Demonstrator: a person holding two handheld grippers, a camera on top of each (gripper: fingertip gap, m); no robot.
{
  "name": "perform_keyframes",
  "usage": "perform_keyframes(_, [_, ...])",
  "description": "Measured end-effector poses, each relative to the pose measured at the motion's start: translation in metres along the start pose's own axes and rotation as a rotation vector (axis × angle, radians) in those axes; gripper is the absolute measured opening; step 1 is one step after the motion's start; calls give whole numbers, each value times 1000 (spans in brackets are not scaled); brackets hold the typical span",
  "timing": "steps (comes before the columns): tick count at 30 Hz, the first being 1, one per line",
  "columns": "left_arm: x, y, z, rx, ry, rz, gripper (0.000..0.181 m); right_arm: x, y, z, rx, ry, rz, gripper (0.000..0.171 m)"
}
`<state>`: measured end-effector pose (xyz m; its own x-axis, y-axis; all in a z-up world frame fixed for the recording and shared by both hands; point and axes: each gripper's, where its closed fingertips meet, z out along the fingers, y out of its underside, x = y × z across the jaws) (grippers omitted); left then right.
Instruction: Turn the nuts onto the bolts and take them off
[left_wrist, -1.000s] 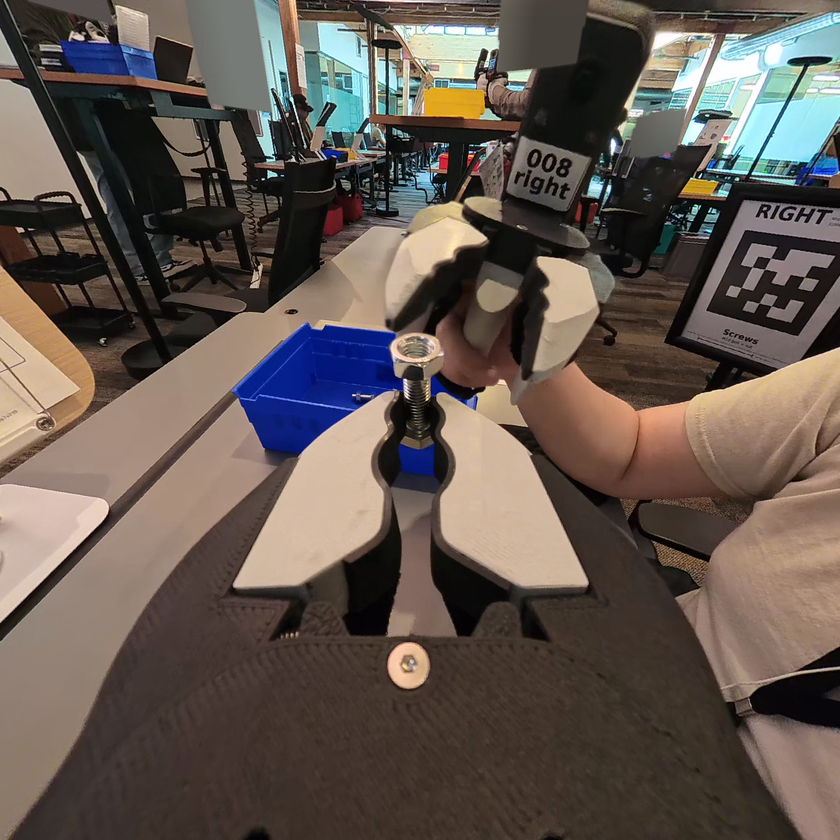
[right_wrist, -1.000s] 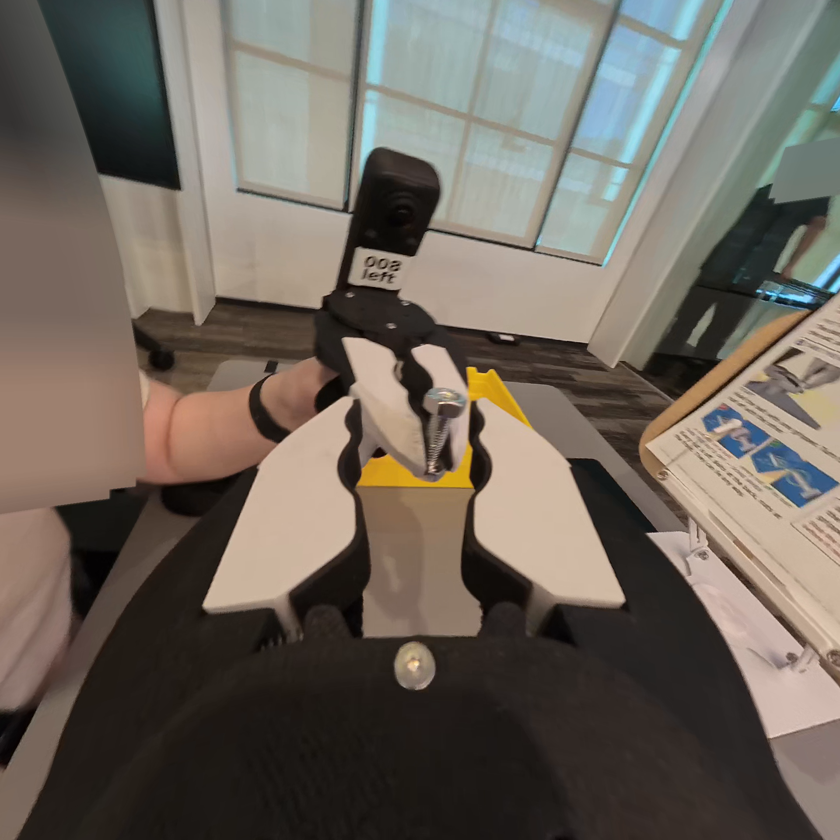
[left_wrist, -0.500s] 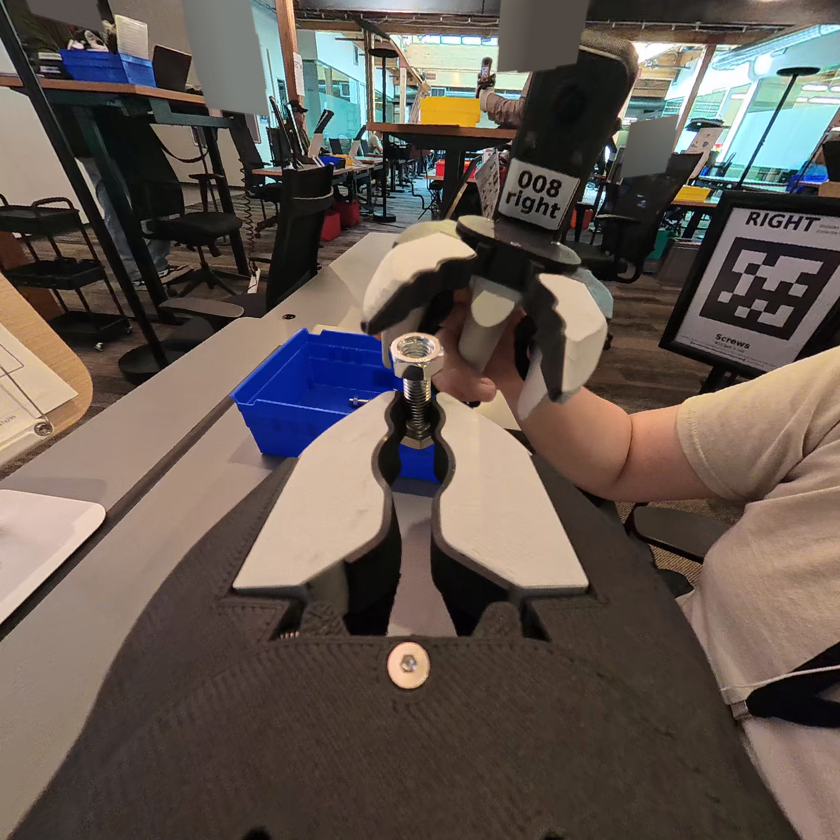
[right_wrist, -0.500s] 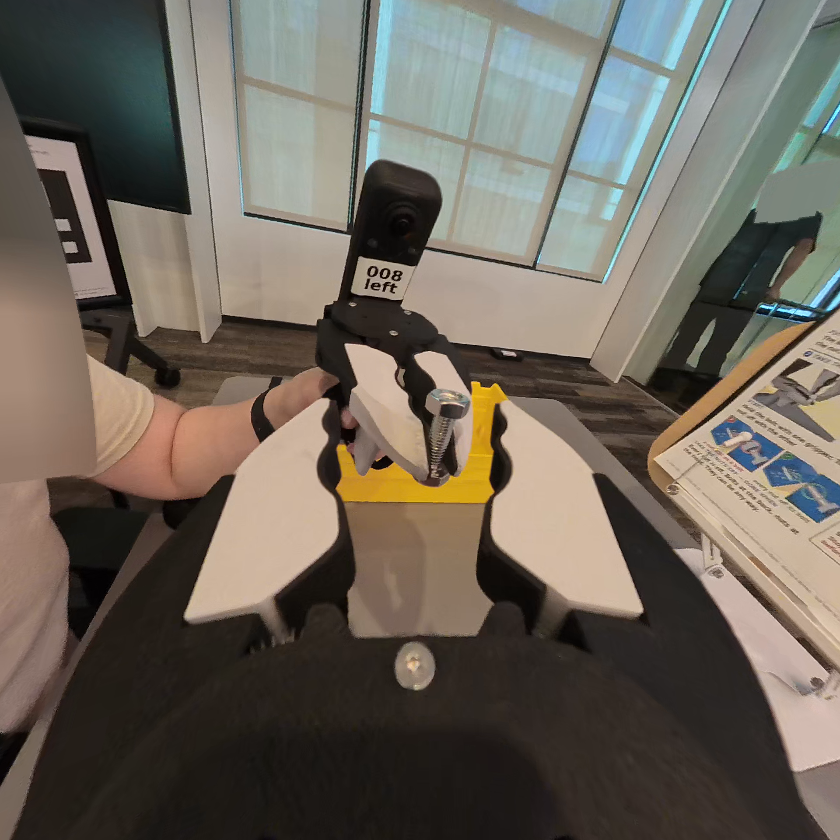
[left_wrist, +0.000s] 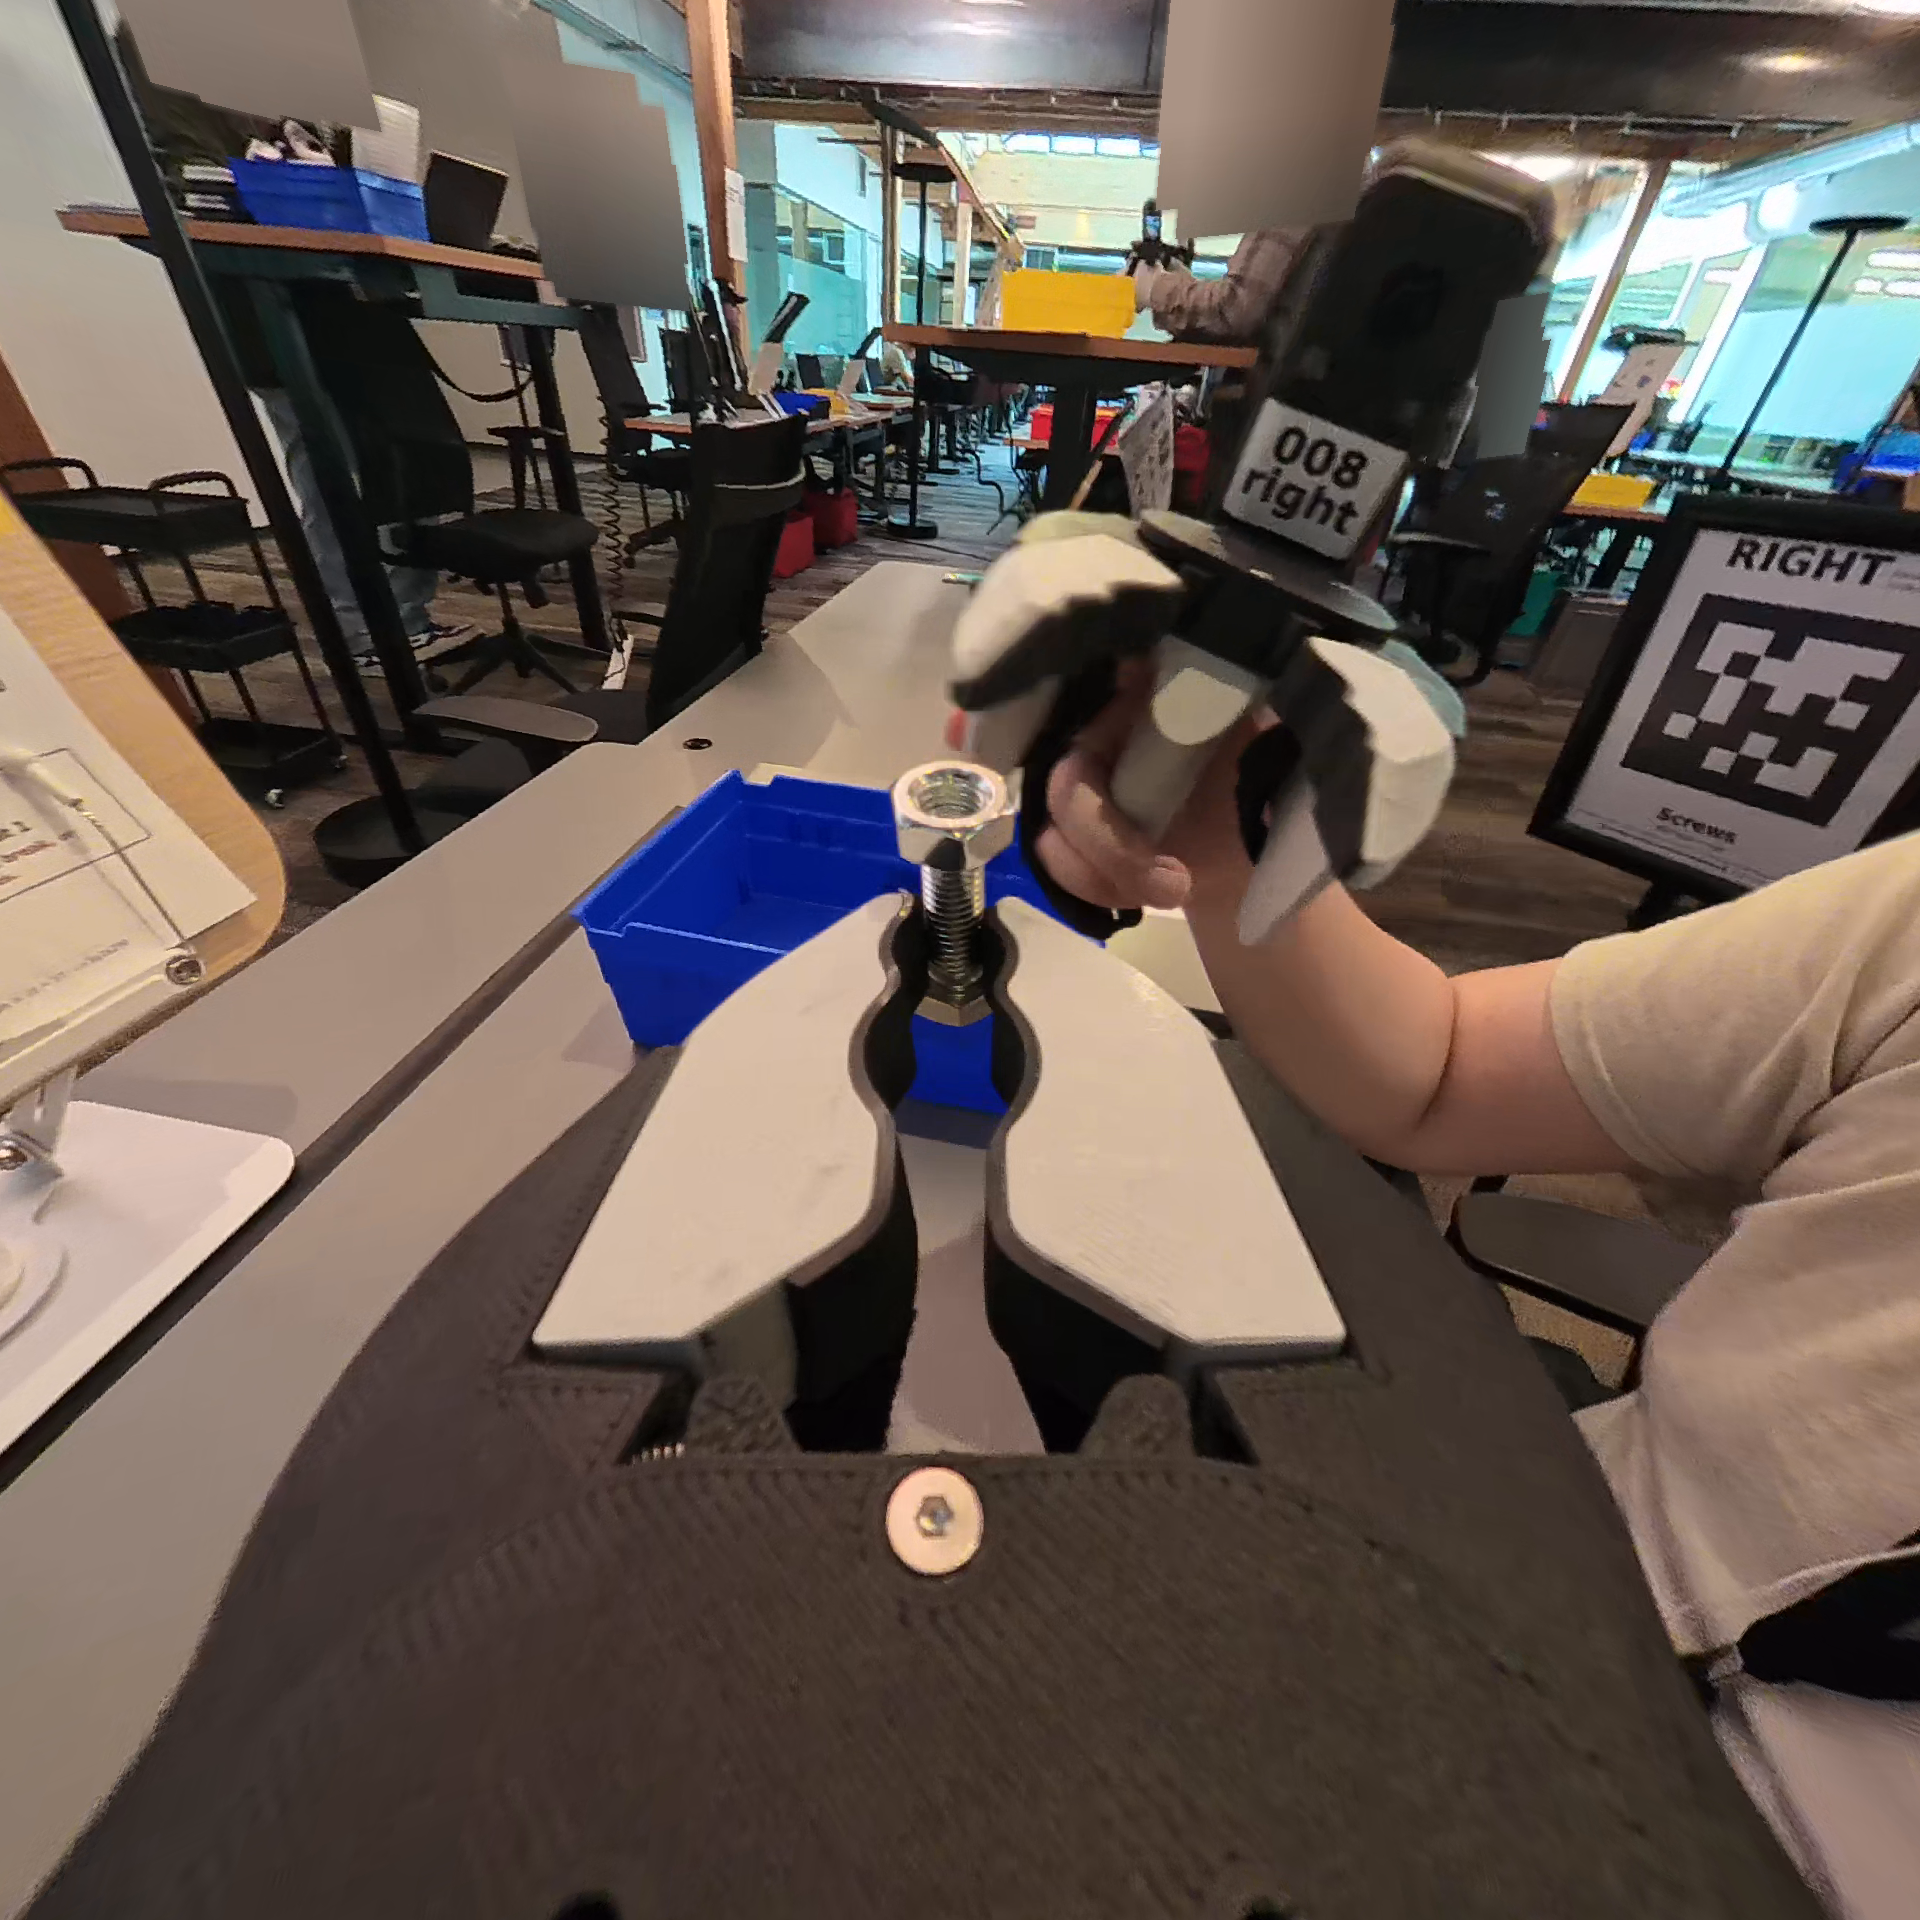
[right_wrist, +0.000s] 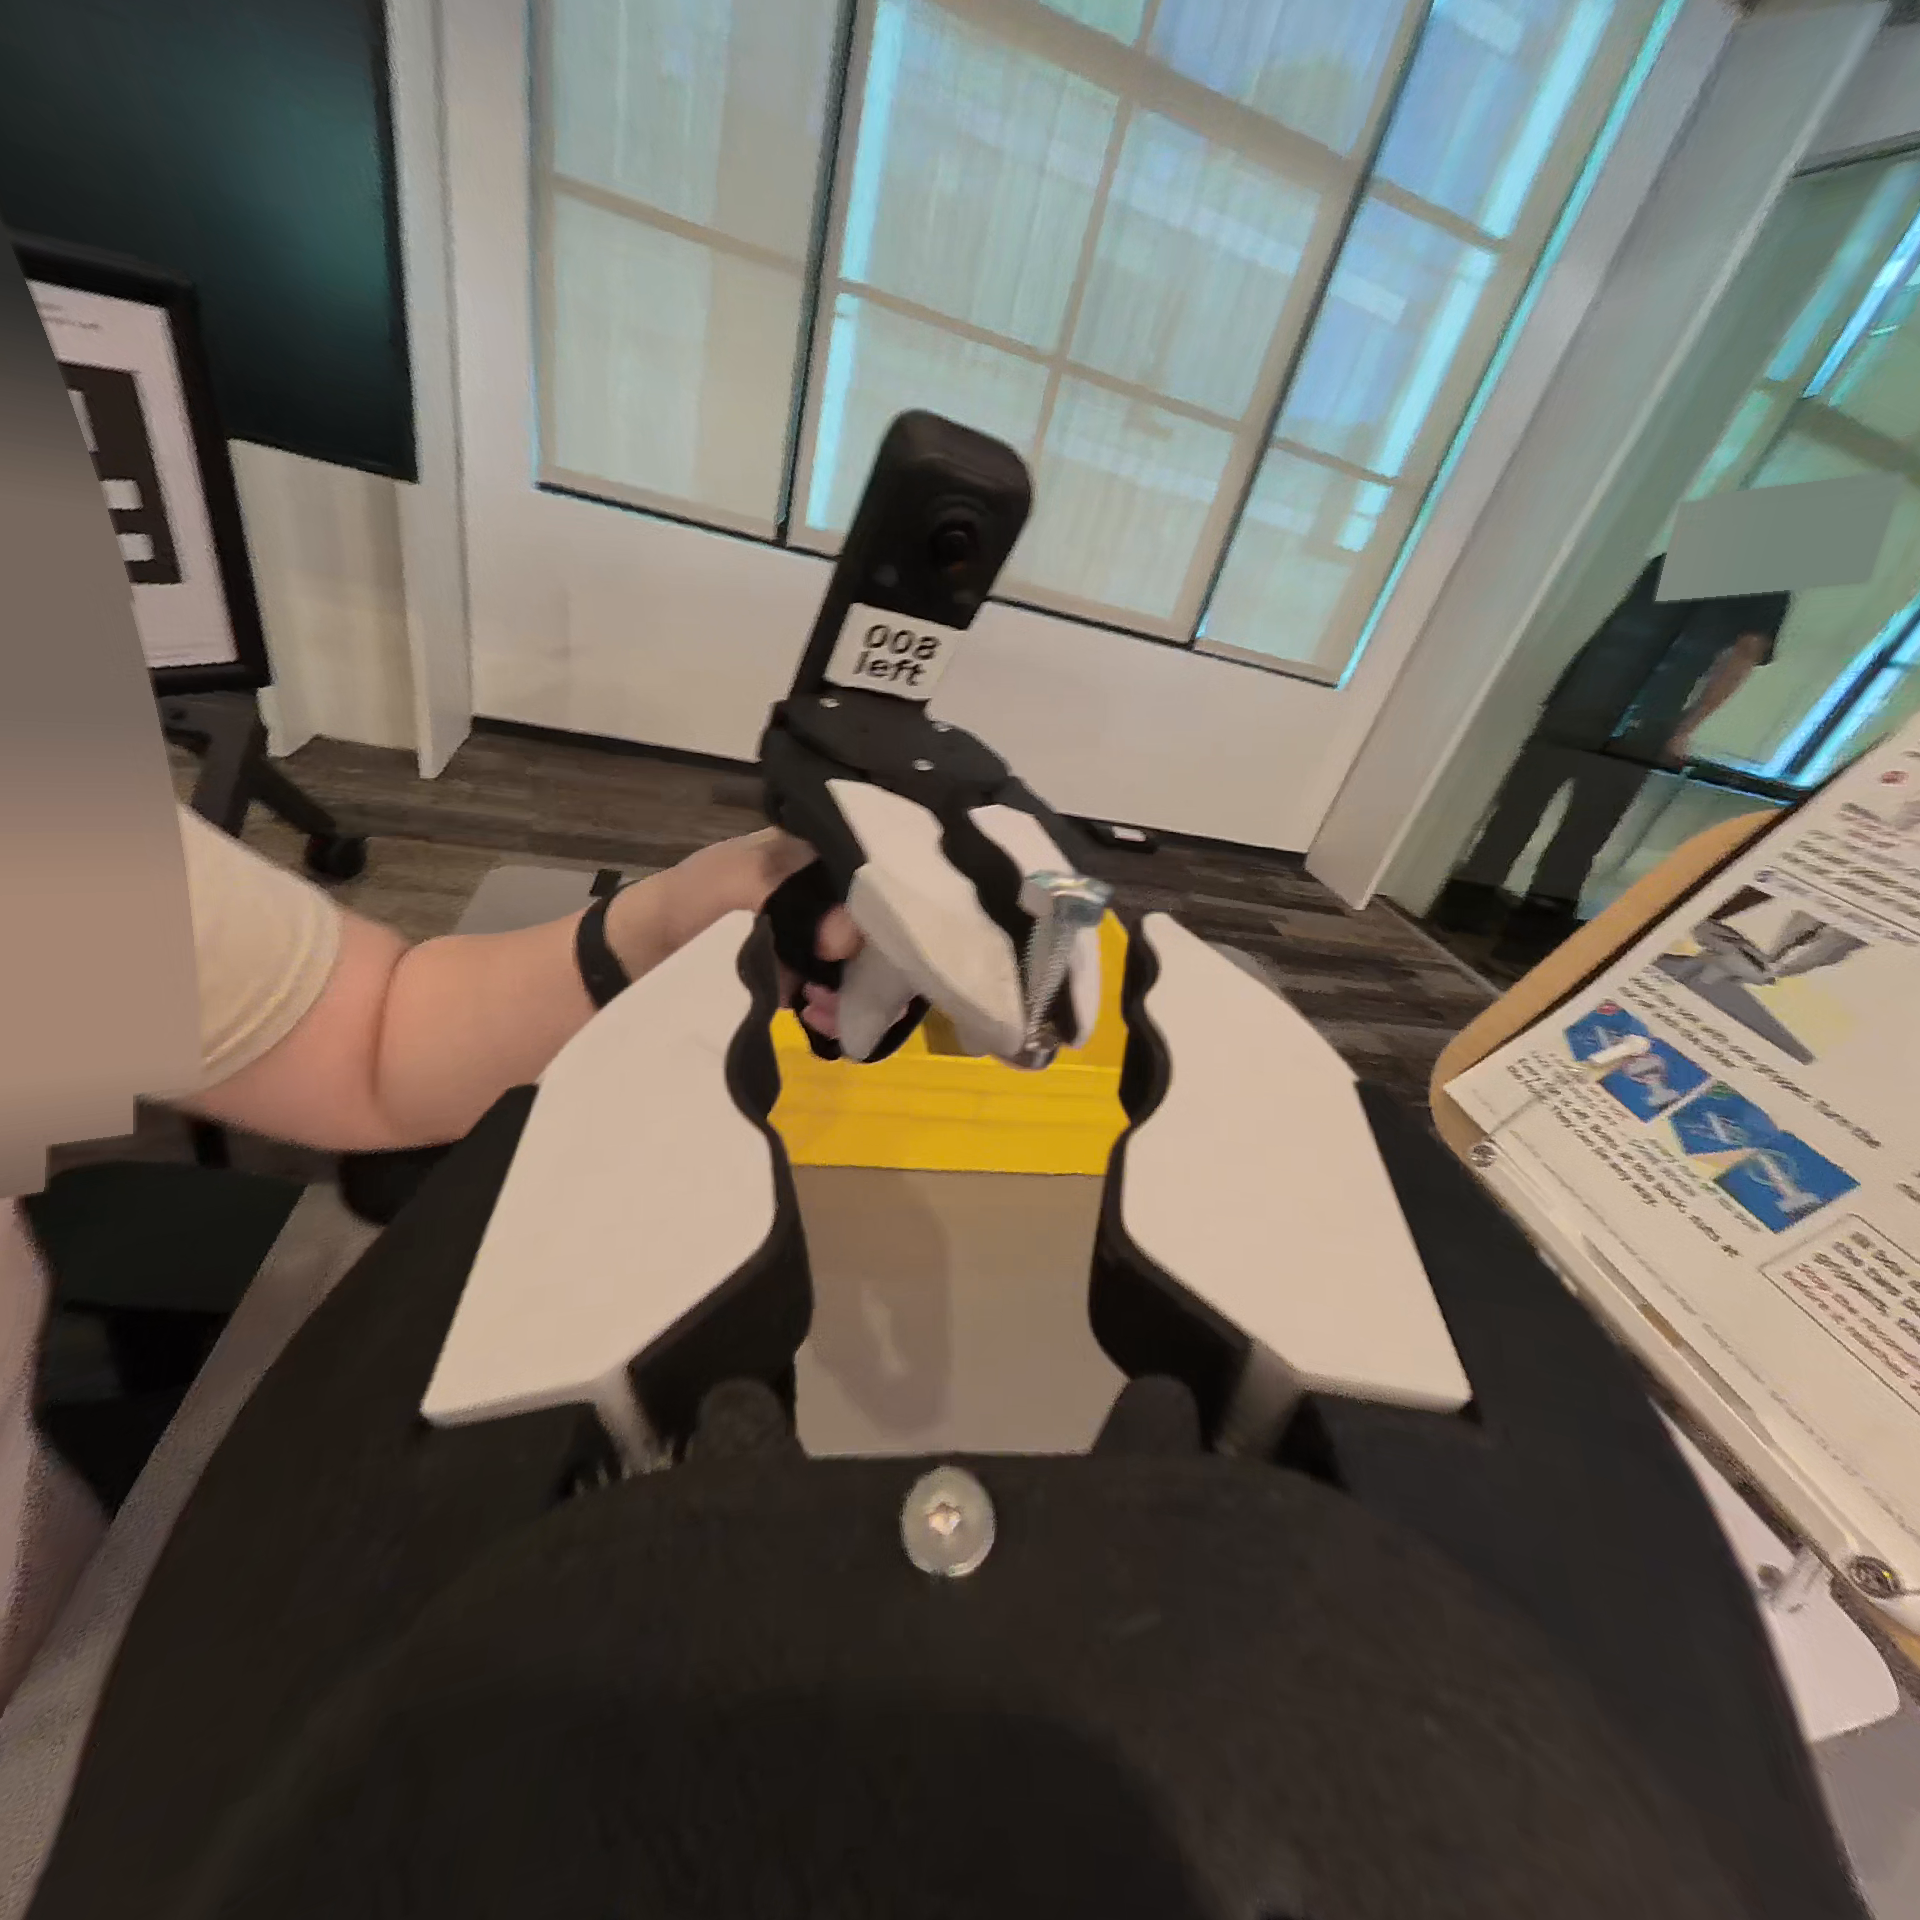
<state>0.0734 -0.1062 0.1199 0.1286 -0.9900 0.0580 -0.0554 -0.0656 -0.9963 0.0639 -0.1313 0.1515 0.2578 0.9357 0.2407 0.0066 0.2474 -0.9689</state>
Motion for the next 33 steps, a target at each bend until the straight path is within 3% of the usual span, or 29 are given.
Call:
perform_keyframes(7, [12,4,8,-46,-11,76,9,-16,6,14,6,-95,63,75])
perform_keyframes(9, [10,-1,3,-33,-39,83,9,-14,6,12,-27,-50,4,77])
perform_keyframes(11, [3,-6,-4,-13,-93,85,9,-15,3,8,-42,-40,-10,64])
perform_keyframes(14, [-1,-6,-8,-20,-103,87,9,-15,-12,2,23,-9,-45,63])
perform_keyframes(17, [6,-8,-5,-8,-67,85,9,2,-11,3,51,95,-72,64])
perform_keyframes(25, [-2,-6,-2,-12,-115,103,10,-10,8,19,-16,69,-104,75])
perform_keyframes(28, [-9,-10,-9,16,-109,62,10,-23,12,17,-69,4,-140,64])
perform_keyframes(33, [3,-8,0,-1,-69,91,9,-1,6,17,-16,143,-152,74])
